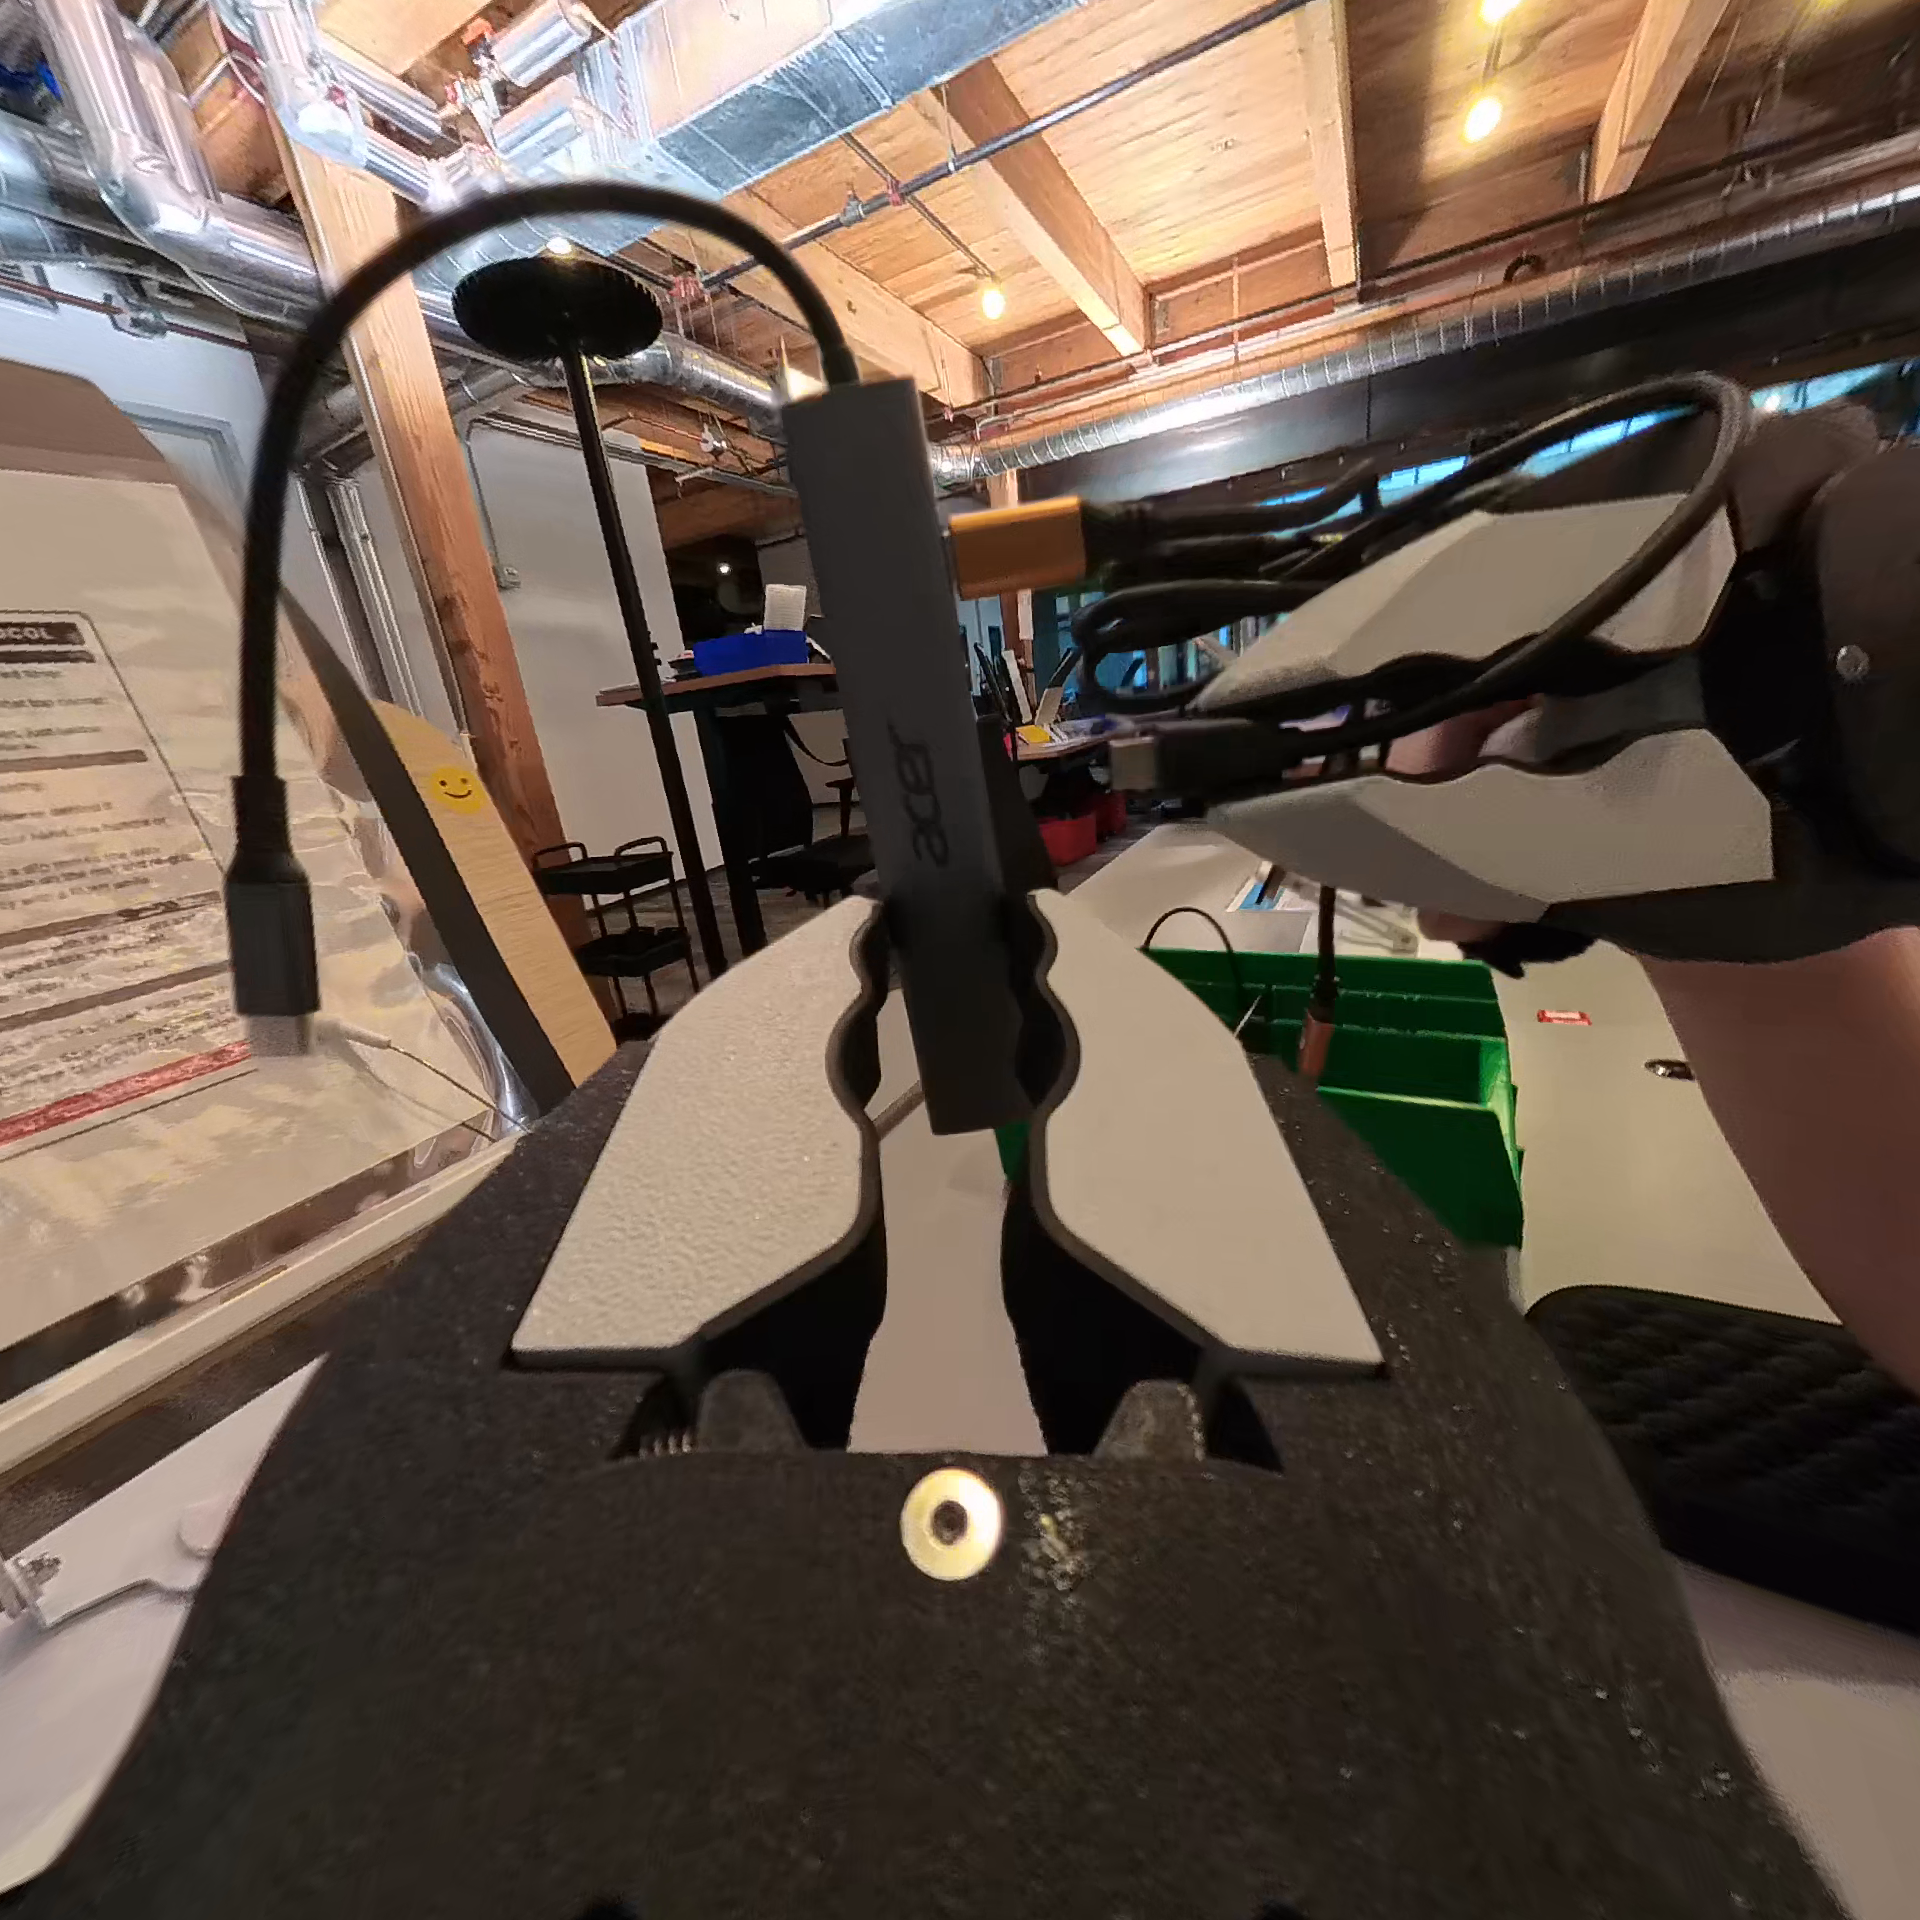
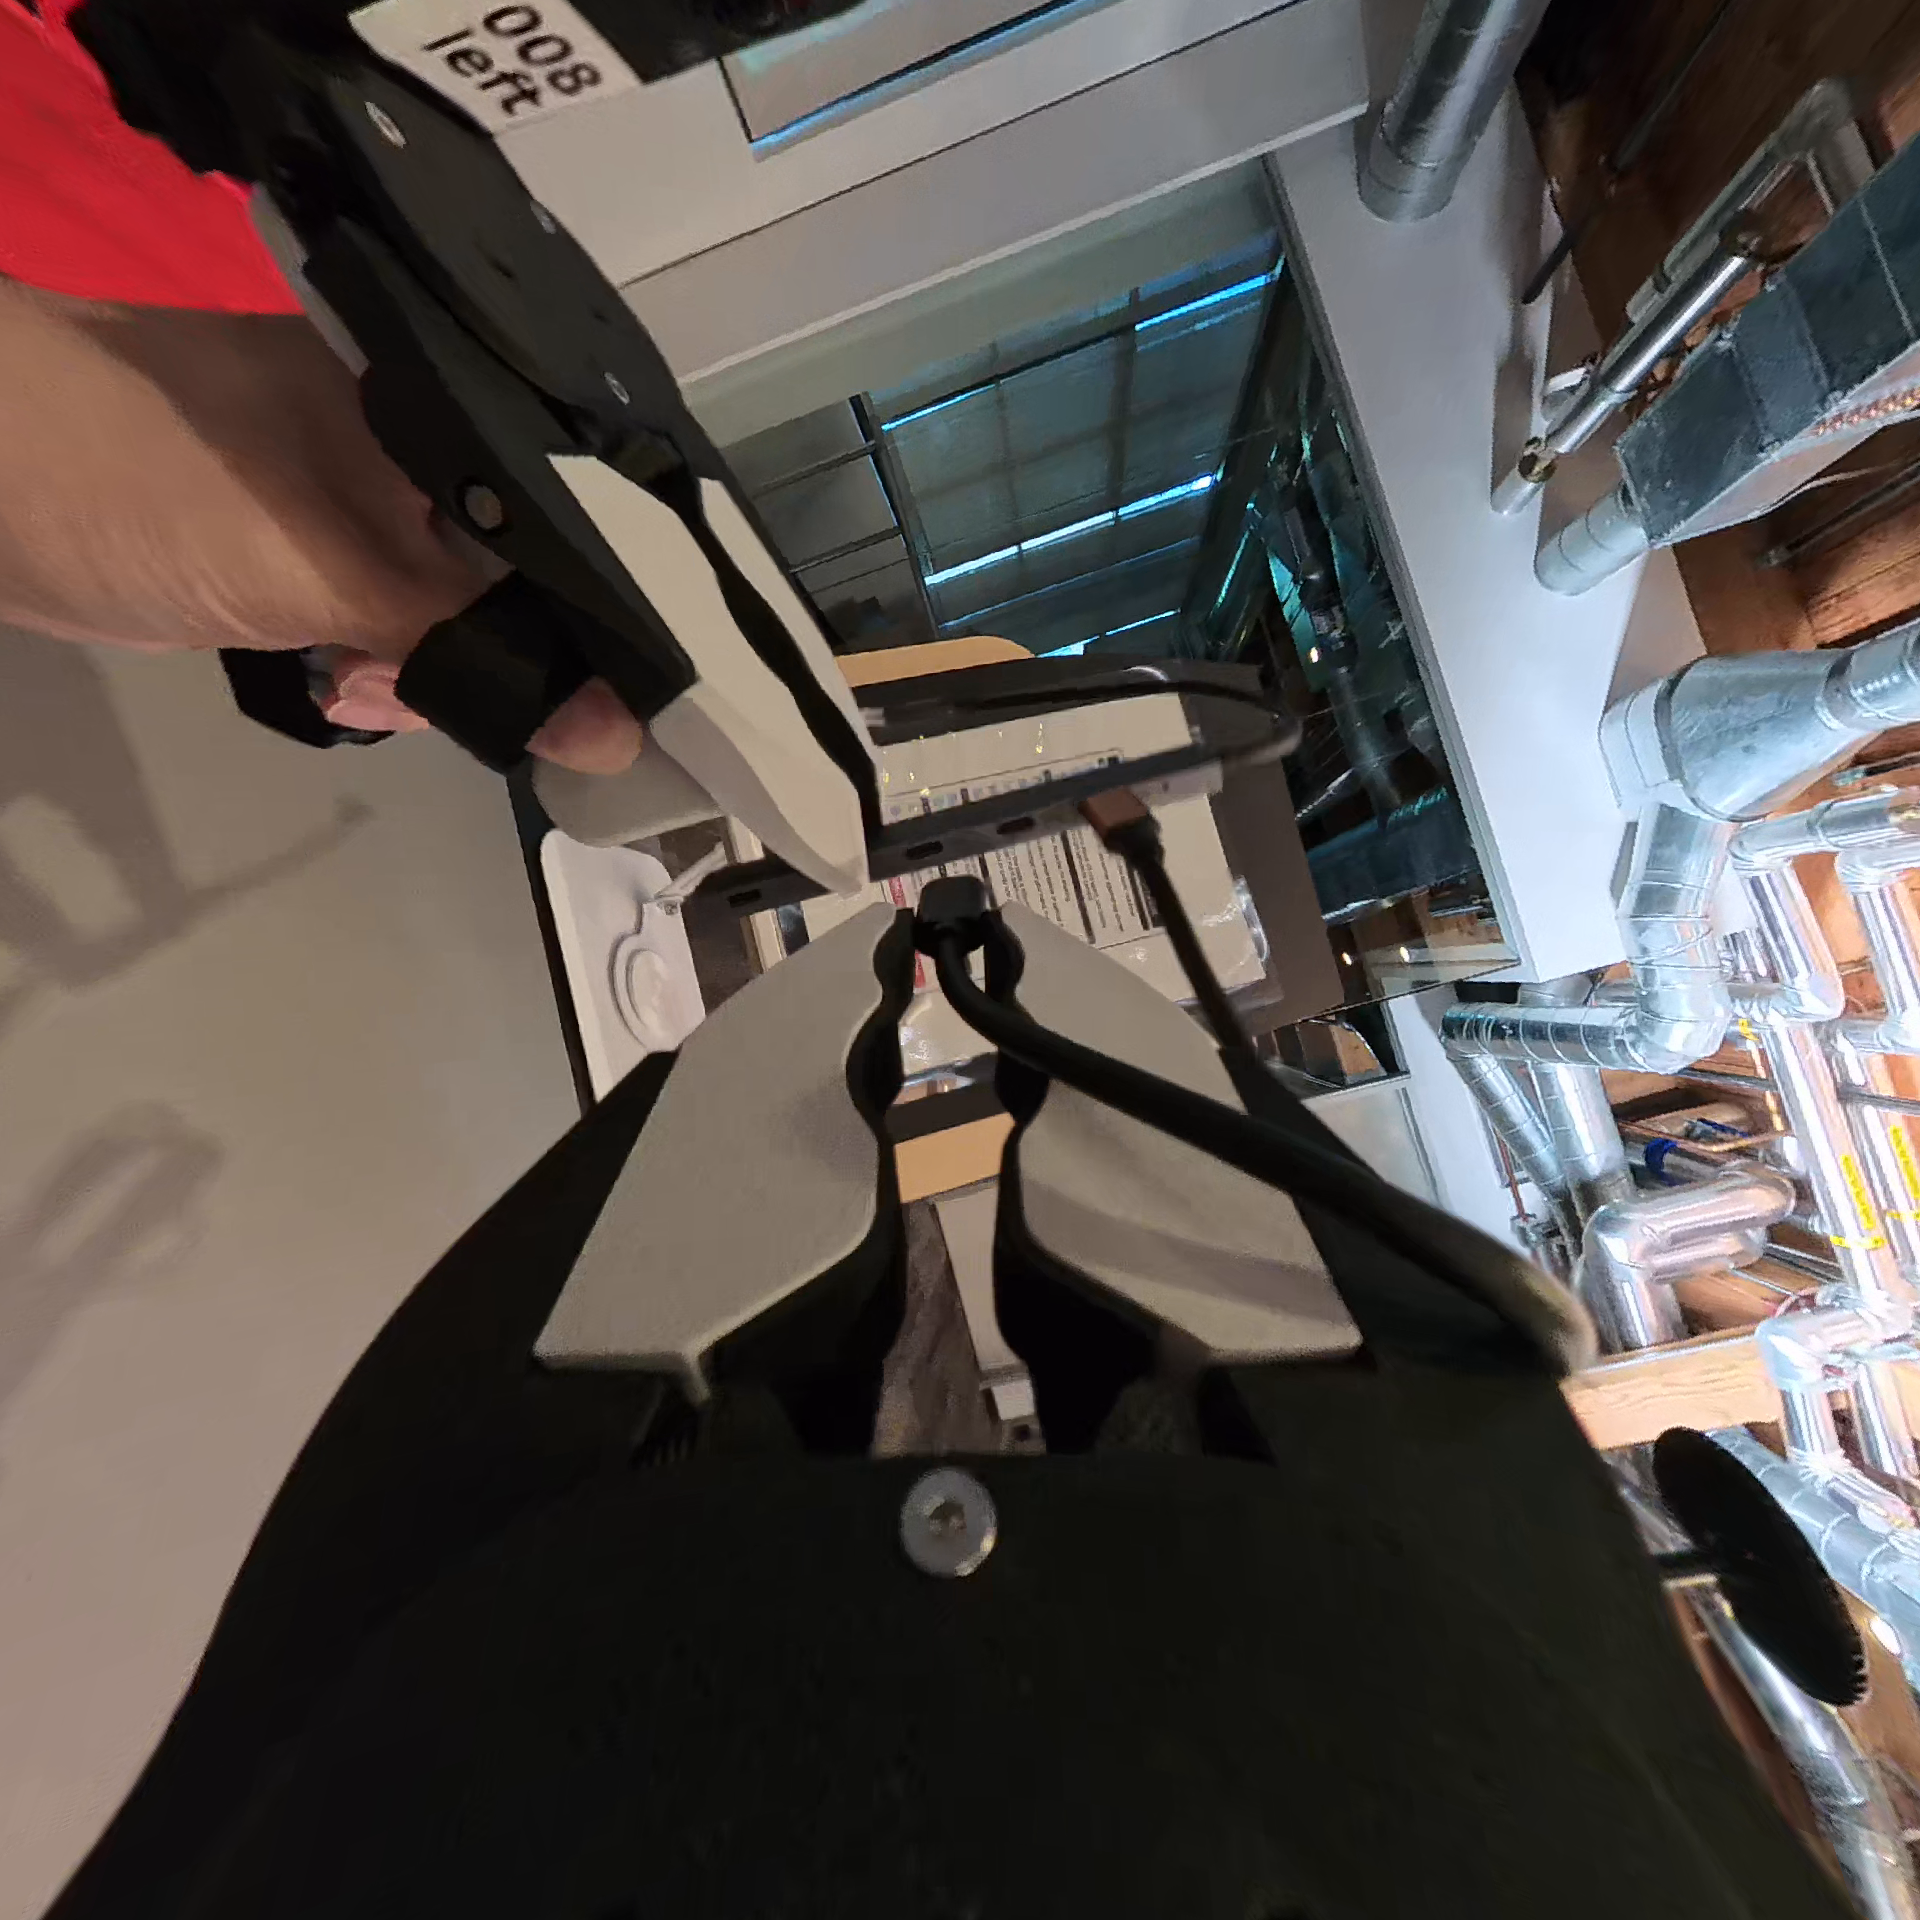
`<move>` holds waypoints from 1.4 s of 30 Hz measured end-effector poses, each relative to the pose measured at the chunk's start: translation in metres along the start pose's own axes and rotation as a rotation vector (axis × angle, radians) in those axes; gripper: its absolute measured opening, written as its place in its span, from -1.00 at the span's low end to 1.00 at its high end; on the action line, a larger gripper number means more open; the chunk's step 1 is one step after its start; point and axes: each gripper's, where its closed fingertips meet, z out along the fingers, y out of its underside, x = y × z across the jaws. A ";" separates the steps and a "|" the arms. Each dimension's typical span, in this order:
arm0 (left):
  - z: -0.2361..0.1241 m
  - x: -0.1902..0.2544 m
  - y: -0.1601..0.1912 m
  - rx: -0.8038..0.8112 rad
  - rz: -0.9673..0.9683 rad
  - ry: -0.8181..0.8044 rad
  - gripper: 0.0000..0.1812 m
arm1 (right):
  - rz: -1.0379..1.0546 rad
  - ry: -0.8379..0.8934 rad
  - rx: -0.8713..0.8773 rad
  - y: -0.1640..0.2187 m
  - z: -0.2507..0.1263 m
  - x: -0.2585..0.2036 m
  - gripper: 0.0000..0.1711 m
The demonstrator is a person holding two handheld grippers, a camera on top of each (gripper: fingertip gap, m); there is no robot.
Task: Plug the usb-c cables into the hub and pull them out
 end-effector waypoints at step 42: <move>0.006 0.024 -0.002 0.056 -0.012 0.078 -0.76 | 0.006 -0.061 -0.048 0.005 -0.003 -0.003 -0.85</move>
